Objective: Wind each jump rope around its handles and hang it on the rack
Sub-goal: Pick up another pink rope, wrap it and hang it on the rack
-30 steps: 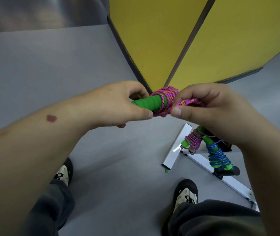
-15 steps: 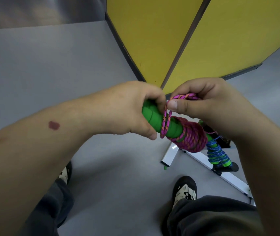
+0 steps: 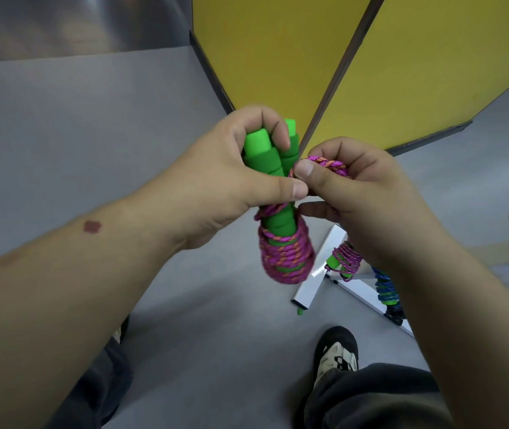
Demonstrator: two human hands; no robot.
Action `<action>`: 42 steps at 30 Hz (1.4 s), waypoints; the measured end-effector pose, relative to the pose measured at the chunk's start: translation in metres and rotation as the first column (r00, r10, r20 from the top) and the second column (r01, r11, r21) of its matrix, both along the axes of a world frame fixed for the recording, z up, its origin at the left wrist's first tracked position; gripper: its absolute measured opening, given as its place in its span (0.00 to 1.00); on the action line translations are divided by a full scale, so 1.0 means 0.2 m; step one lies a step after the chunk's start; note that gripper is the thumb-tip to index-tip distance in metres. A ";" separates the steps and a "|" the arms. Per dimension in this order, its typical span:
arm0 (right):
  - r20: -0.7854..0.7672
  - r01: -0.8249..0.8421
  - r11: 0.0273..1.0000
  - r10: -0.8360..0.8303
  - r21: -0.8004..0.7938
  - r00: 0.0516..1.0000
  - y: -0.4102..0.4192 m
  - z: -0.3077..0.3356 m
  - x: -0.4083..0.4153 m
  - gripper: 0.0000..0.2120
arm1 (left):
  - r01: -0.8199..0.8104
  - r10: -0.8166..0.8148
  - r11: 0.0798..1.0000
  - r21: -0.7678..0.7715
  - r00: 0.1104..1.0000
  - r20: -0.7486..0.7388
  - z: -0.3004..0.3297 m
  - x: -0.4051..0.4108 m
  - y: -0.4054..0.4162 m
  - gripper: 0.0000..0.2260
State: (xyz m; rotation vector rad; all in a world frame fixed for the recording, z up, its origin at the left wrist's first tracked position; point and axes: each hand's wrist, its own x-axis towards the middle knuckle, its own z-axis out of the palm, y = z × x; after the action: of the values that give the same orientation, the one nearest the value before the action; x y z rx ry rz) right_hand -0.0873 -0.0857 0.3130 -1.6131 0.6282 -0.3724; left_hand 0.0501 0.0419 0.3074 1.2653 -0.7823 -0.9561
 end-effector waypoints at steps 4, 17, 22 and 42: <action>0.033 -0.026 0.997 0.024 0.078 0.999 0.02 0.01 0.02 0.05 | -0.061 0.060 0.998 -0.015 0.995 -0.083 0.00 0.00 -0.01 0.23; 0.041 0.120 0.780 -0.121 -0.614 0.992 0.02 0.00 -0.01 0.06 | 0.011 -0.017 0.979 0.201 0.999 0.031 -0.02 0.01 -0.02 0.25; 0.164 0.198 0.629 -0.112 -0.752 0.980 -0.02 -0.01 -0.03 0.11 | 0.040 -0.093 0.960 0.276 0.979 0.179 -0.02 0.03 -0.01 0.23; 0.028 -0.041 0.996 0.039 0.083 0.999 0.00 0.05 0.00 0.20 | -0.103 0.103 0.988 0.118 0.995 0.001 -0.04 -0.04 -0.04 0.29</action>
State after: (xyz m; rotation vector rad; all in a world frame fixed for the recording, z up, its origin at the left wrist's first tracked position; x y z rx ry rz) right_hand -0.0883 -0.0864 0.3237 -1.5367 0.5833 -0.3339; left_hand 0.0420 0.0347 0.2992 1.3919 -0.6577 -0.9320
